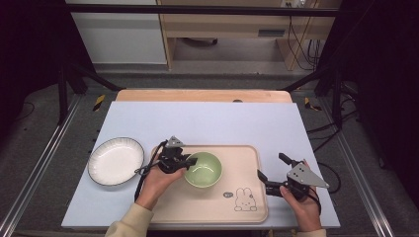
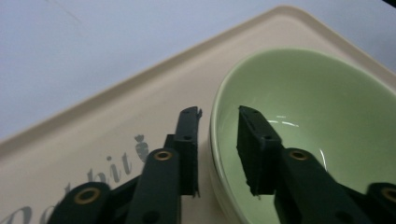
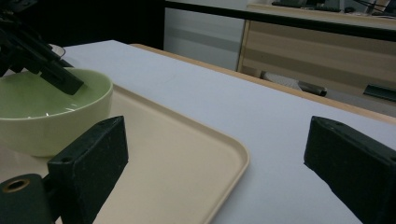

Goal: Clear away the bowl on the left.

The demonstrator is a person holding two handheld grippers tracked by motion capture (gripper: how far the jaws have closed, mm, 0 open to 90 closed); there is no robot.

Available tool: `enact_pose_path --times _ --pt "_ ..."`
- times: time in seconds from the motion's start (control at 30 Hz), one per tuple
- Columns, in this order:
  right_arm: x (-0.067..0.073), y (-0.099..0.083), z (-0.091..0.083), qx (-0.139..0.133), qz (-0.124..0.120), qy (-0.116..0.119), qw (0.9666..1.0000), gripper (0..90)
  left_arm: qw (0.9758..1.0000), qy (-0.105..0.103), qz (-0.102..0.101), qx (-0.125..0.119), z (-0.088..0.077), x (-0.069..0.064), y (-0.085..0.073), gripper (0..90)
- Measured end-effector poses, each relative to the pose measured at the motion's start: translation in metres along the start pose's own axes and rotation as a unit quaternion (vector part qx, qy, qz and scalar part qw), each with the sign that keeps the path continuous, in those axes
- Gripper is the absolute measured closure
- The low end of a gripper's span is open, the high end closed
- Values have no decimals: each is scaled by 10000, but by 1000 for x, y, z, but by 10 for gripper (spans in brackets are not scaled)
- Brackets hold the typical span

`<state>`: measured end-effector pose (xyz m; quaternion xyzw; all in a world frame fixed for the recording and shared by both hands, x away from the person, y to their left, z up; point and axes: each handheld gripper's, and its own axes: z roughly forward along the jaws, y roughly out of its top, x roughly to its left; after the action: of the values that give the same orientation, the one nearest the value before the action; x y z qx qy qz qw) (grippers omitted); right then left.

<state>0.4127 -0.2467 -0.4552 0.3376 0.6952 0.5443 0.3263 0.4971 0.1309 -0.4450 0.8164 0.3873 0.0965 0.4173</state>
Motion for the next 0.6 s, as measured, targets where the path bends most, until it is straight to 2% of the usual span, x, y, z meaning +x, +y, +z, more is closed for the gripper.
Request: enact_pose_path --times 0.07,0.23,0.33,0.4,0.5,0.6 --pt "1 0 0 0 21 -2 10000 65 9998 114 119 -78 -2 -1 1 639" --pt "0 0 0 -4 13 -7 10000 65 9988 200 321 -327 -7 -4 3 496" --pt "0 0 -1 -7 17 -14 10000 65 9970 311 395 -593 -10 -5 5 415" --pt "-1 0 -1 -16 16 -15 10000 65 9962 225 445 -714 -12 -6 5 354" --pt "0 0 -1 0 24 -17 10000 64 9936 159 658 -905 -14 -9 5 282" --pt "1 1 -1 -15 26 -9 10000 64 9922 22 711 -1025 -16 -11 7 208"
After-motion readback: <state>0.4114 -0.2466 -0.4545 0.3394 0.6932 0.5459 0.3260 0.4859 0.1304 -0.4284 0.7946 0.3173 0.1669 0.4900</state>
